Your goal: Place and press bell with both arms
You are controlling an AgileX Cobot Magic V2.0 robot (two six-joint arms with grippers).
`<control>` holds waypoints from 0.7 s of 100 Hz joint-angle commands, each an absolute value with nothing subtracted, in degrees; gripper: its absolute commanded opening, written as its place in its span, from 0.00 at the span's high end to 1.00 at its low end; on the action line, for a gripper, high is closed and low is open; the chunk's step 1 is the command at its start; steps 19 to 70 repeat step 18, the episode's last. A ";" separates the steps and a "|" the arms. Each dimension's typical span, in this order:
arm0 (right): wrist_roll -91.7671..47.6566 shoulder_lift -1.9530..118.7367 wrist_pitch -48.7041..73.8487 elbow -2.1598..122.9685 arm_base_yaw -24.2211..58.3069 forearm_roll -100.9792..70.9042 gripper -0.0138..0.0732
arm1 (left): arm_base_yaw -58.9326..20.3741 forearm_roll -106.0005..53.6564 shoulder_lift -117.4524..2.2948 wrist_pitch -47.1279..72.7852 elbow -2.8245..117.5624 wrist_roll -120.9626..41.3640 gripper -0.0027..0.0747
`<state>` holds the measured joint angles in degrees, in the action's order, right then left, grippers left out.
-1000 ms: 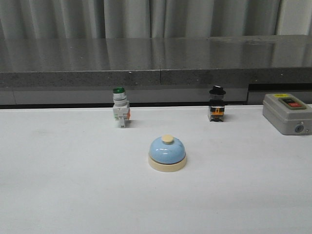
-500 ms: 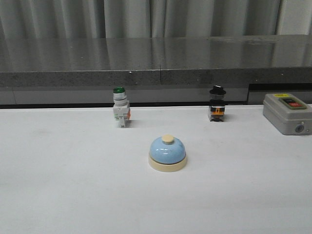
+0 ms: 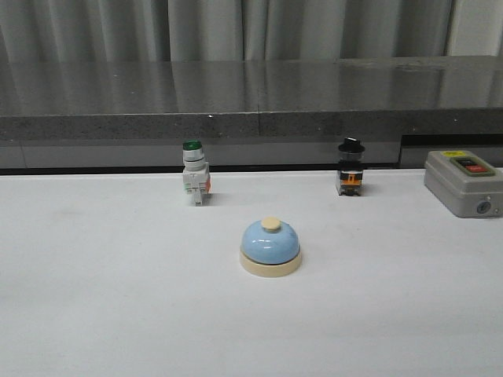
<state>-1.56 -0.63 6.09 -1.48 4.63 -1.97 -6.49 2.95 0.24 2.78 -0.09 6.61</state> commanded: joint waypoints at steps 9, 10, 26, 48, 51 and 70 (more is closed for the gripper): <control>-1.79 -1.63 1.01 -0.66 4.26 -1.33 0.91 | -6.35 2.58 1.99 -1.86 -2.47 7.11 0.99; -1.79 -1.63 1.01 -0.66 4.26 -1.33 0.91 | -6.35 2.58 1.99 -1.86 -2.47 7.11 0.99; -1.79 -1.63 1.01 -0.66 4.26 -1.33 0.91 | -6.35 2.58 1.99 -1.86 -2.47 7.11 0.99; -1.79 -1.63 1.01 -0.66 4.26 -1.33 0.91 | -6.35 2.58 1.99 -1.86 -2.47 7.11 0.99; -1.79 -1.63 1.01 -0.66 4.26 -1.33 0.91 | -6.35 2.58 1.99 -1.86 -2.47 7.11 0.99; -1.79 -1.63 1.01 -0.66 4.26 -1.33 0.91 | -6.35 2.58 1.99 -1.86 -2.47 7.11 0.99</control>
